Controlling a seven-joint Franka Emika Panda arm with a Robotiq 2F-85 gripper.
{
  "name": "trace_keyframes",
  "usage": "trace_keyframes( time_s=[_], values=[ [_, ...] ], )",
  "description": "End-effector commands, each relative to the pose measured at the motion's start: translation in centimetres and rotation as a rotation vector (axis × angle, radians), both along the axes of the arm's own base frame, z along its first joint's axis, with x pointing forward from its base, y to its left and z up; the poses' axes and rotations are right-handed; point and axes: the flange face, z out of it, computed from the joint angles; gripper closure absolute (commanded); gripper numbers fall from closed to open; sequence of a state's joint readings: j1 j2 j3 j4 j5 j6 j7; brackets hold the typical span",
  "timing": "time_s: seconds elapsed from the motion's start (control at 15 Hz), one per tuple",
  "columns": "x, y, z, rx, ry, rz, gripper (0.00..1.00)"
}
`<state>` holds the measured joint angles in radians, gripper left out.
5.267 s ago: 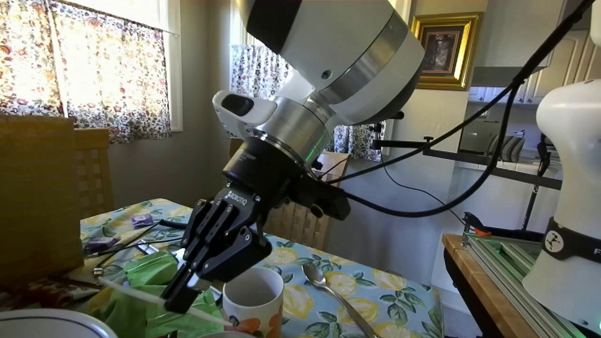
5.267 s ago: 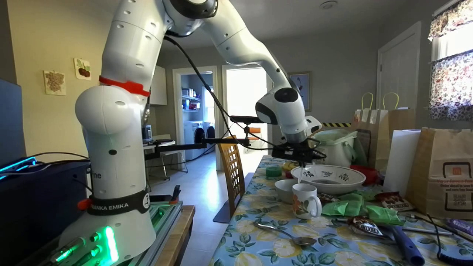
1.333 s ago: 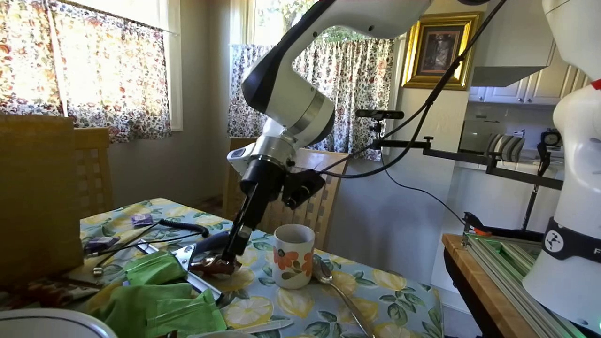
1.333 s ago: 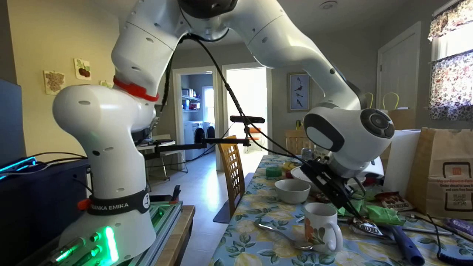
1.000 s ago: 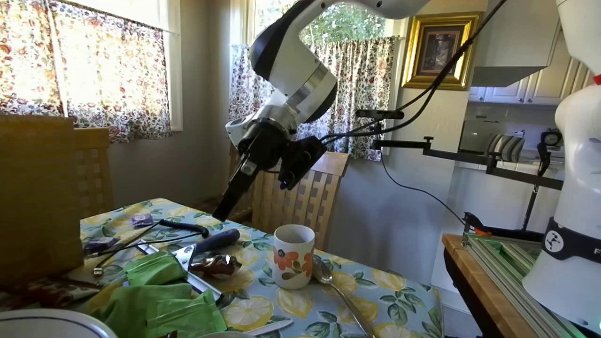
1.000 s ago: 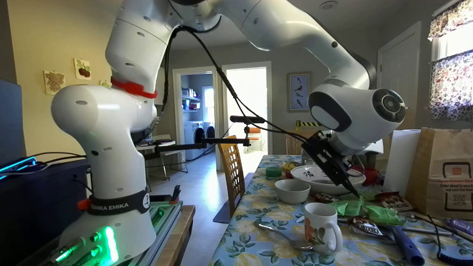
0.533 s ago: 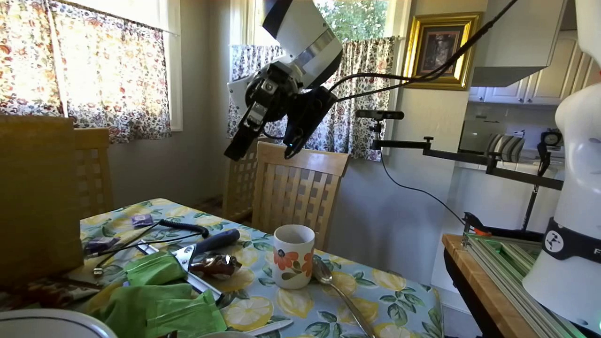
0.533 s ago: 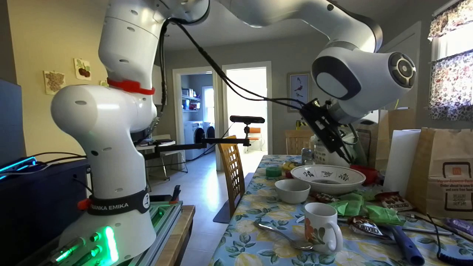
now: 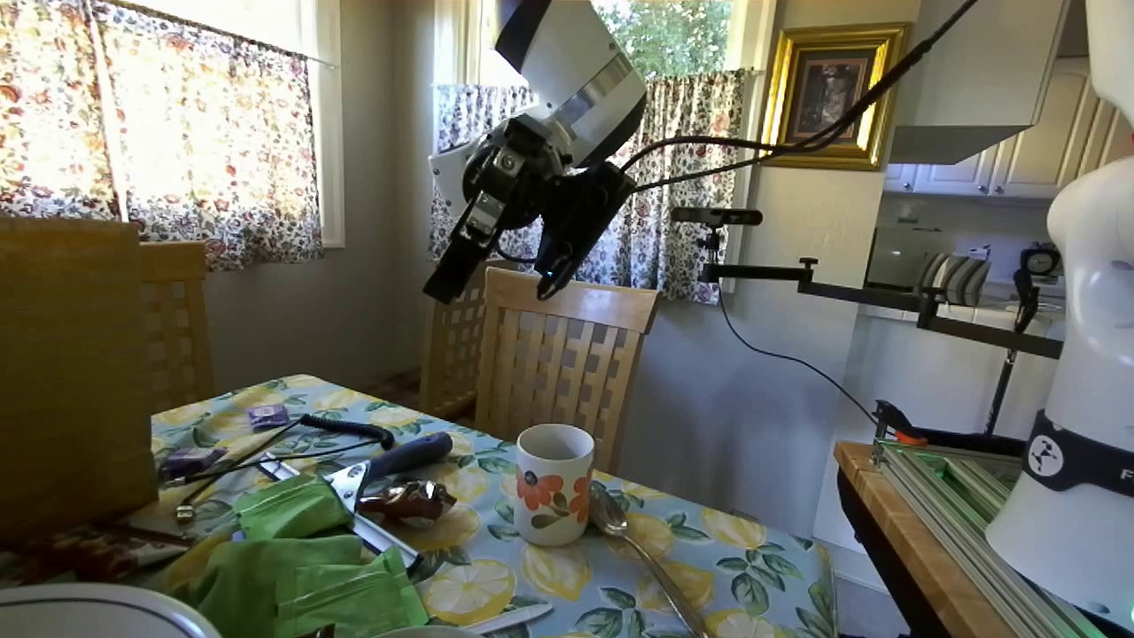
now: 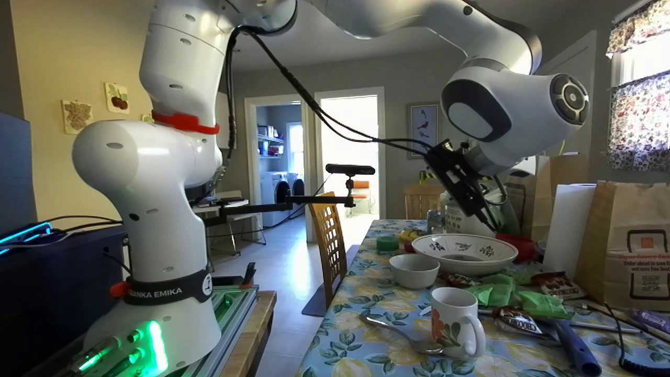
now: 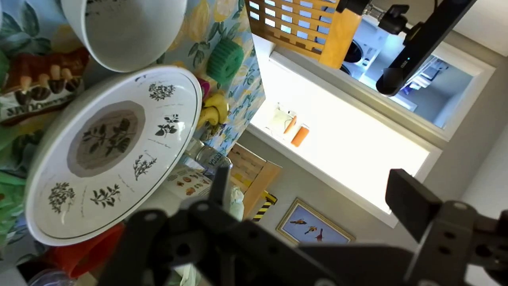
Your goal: Use the plastic knife to stir the contents of the small white bowl
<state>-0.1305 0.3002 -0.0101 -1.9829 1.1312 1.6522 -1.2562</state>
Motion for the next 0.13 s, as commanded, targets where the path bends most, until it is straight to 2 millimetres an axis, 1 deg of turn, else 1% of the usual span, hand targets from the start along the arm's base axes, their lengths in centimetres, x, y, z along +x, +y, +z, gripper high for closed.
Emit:
trace_keyframes(
  time_s=[0.0,0.07],
  values=[
    [0.02,-0.04,0.03,0.0,0.001,0.001,0.0],
    [0.02,-0.04,0.03,0.0,0.001,0.001,0.0]
  ],
)
